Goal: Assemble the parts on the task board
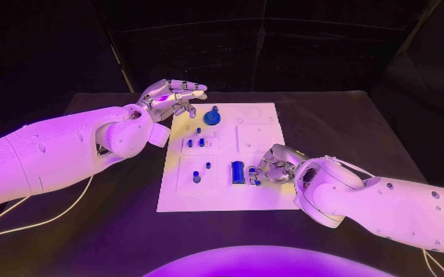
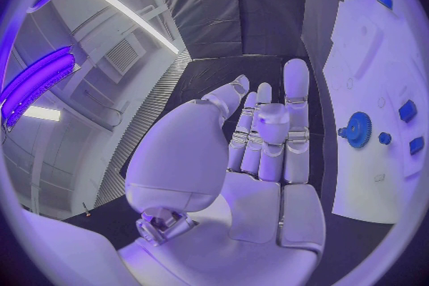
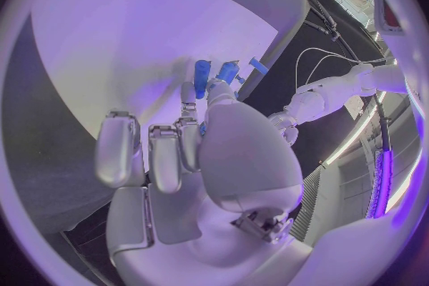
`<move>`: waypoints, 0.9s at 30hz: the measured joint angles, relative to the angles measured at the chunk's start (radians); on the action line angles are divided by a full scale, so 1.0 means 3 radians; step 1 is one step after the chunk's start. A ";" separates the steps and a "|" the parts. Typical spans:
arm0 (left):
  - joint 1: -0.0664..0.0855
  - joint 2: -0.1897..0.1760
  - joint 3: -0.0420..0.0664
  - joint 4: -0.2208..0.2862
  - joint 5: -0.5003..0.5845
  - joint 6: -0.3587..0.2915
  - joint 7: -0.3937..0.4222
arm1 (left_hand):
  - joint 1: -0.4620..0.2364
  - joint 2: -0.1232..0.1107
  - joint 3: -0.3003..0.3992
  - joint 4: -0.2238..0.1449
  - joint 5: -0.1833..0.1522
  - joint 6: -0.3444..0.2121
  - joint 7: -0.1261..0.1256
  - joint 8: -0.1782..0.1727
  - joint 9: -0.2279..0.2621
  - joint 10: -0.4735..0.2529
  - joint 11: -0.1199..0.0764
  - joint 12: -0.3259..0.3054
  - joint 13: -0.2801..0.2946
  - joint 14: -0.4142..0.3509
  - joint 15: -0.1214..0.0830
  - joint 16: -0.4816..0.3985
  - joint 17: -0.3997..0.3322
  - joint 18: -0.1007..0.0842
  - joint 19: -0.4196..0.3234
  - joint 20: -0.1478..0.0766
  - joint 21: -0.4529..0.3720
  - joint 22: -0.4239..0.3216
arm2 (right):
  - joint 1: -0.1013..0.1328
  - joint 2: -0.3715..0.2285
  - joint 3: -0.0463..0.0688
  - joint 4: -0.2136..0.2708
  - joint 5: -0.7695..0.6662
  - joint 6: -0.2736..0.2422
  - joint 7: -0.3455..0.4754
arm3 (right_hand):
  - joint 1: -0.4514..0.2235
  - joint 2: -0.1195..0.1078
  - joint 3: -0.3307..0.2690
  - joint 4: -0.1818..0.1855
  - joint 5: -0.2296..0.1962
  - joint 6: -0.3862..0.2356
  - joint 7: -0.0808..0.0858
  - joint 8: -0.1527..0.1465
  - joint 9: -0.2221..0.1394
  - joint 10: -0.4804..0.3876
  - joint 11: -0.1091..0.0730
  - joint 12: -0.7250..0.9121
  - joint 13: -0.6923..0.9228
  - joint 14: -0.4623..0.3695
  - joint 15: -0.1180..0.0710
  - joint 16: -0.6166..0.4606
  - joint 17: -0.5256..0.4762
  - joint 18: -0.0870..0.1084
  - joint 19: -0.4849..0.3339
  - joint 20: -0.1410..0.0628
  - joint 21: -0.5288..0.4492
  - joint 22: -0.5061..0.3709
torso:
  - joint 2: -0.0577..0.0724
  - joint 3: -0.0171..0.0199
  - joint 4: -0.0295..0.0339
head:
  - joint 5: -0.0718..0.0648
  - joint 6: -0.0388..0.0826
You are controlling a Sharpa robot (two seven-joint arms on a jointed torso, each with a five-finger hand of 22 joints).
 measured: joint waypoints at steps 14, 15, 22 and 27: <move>0.0000 -0.0001 0.0000 0.0000 0.0000 0.0007 0.0000 | 0.0000 0.0000 0.0000 0.0000 0.0000 0.0000 0.0000 0.0000 0.0000 0.0000 0.0000 0.0000 0.0000 0.0000 0.0000 0.0012 0.0025 0.0000 0.0000 0.0000 0.0000 0.0003 | -0.0001 0.0027 -0.0002 -0.0016 -0.0056 -0.0041 -0.0016 | -0.0352 0.0071 -0.0238 0.0018 -0.0965 -0.0001 0.0001 0.0010 0.0084 0.0000 0.0000 -0.0002 -0.0153 0.0000 0.0000 0.0000 -0.0001 0.0000 0.0000 0.0000 -0.0014 -0.0007 | -0.0002 0.0002 -0.0002 | 0.0011 0.0010; 0.0000 0.0000 0.0000 -0.0001 0.0000 0.0008 0.0000 | 0.0000 0.0000 0.0000 0.0000 0.0000 0.0000 0.0000 0.0000 0.0000 0.0000 0.0000 0.0000 0.0000 0.0000 0.0000 0.0012 0.0025 0.0000 0.0000 0.0000 0.0000 0.0003 | -0.0001 0.0027 -0.0002 -0.0016 -0.0061 -0.0044 -0.0018 | -0.0390 0.0077 -0.0261 0.0018 -0.1029 -0.0001 0.0001 0.0010 0.0092 0.0000 0.0000 -0.0002 -0.0171 0.0000 0.0000 0.0000 -0.0001 0.0000 0.0000 0.0000 -0.0014 -0.0010 | -0.0002 0.0002 -0.0003 | 0.0010 0.0012; 0.0000 0.0001 0.0000 -0.0002 0.0000 0.0008 0.0000 | 0.0000 0.0000 0.0000 0.0000 0.0000 0.0000 0.0000 0.0000 0.0000 0.0000 0.0000 0.0000 0.0000 0.0000 0.0000 0.0012 0.0025 0.0000 0.0000 0.0000 0.0000 0.0003 | -0.0001 0.0021 -0.0002 -0.0013 -0.0083 -0.0060 -0.0022 | -0.0583 0.0118 -0.0413 0.0025 -0.1545 -0.0013 0.0013 0.0010 0.0129 0.0000 0.0000 -0.0039 -0.0176 0.0000 0.0000 -0.0013 -0.0001 0.0000 -0.0013 0.0013 -0.0031 -0.0027 | -0.0002 0.0003 -0.0004 | -0.0001 0.0014; 0.0000 0.0000 0.0000 -0.0001 0.0000 0.0009 0.0000 | 0.0000 0.0000 0.0000 0.0000 0.0000 0.0000 0.0000 0.0000 0.0000 0.0000 0.0000 0.0000 0.0000 0.0000 0.0000 0.0012 0.0025 0.0000 0.0000 0.0000 0.0000 0.0003 | -0.0001 -0.0014 -0.0002 0.0006 -0.0111 -0.0067 -0.0024 | -0.0575 0.0118 -0.0429 0.0003 -0.1543 -0.0013 0.0013 0.0010 0.0142 0.0000 0.0000 -0.0039 -0.0169 0.0000 0.0000 -0.0013 -0.0001 0.0000 -0.0013 0.0013 -0.0039 -0.0028 | -0.0002 0.0003 -0.0004 | -0.0007 0.0014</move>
